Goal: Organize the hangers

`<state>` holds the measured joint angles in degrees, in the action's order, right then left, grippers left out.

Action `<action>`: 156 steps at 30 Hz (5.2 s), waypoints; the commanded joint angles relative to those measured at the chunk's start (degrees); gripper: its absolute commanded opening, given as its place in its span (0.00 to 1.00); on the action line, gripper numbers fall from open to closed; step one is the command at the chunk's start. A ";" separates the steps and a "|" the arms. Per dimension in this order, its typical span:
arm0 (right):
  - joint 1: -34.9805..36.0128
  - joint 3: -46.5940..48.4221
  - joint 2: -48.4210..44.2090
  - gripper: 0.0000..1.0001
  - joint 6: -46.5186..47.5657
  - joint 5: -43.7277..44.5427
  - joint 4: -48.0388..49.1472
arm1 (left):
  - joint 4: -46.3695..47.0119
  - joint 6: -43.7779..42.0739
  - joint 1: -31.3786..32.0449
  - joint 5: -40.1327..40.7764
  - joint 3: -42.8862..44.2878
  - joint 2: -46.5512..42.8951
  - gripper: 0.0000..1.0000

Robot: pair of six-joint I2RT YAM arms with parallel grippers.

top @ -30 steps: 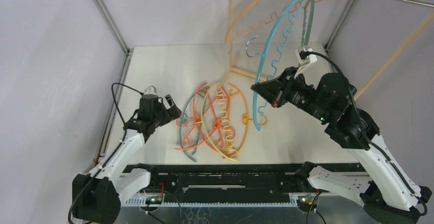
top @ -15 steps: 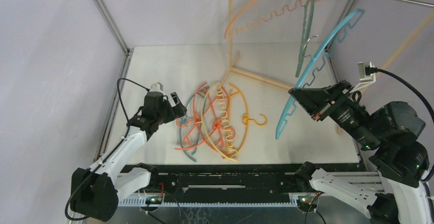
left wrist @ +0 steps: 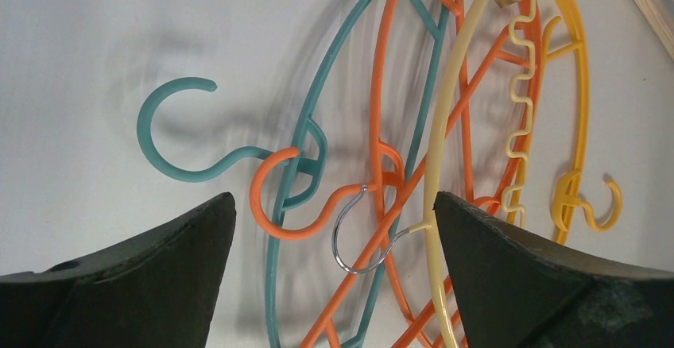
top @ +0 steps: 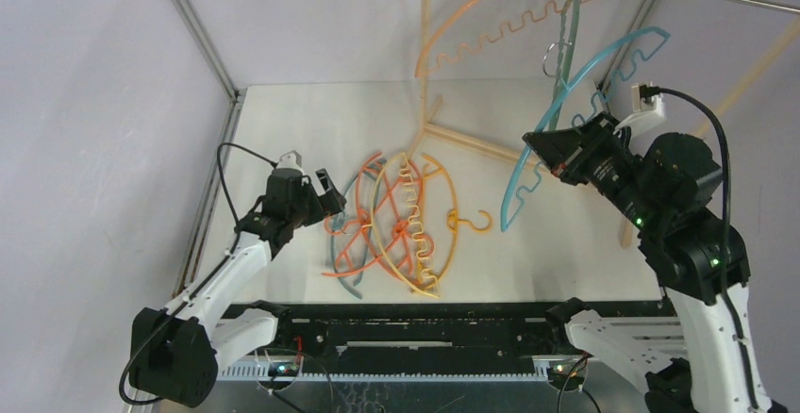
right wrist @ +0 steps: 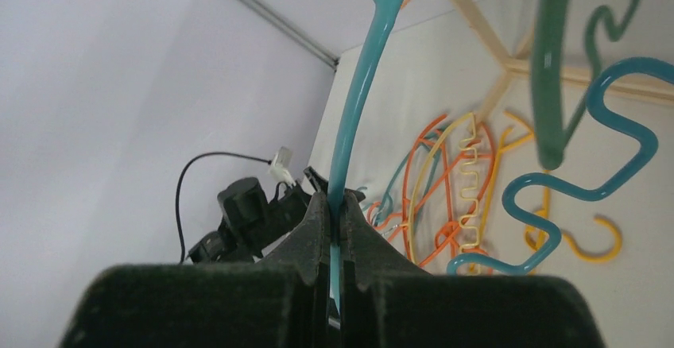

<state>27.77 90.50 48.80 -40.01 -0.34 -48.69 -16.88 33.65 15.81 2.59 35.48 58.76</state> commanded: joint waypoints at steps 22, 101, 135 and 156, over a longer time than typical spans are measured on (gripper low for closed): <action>-39.73 0.54 11.03 0.00 -17.53 -41.31 24.61 | 1.13 -1.78 0.35 -0.35 6.45 2.09 1.00; -48.58 -5.82 12.31 0.00 -45.42 -52.27 52.24 | 2.13 -5.85 -0.74 -3.21 13.43 12.62 1.00; -53.93 -1.28 25.49 0.00 -26.77 -46.41 41.67 | 2.09 -6.62 -2.47 -4.02 13.44 13.57 1.00; -32.98 -3.70 36.67 0.00 -27.40 -43.24 47.12 | 1.68 -6.75 -3.66 -3.04 12.80 12.77 0.99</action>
<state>-10.33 86.17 81.14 -67.24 -43.90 -0.54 -15.66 28.25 12.88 -0.64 46.00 73.19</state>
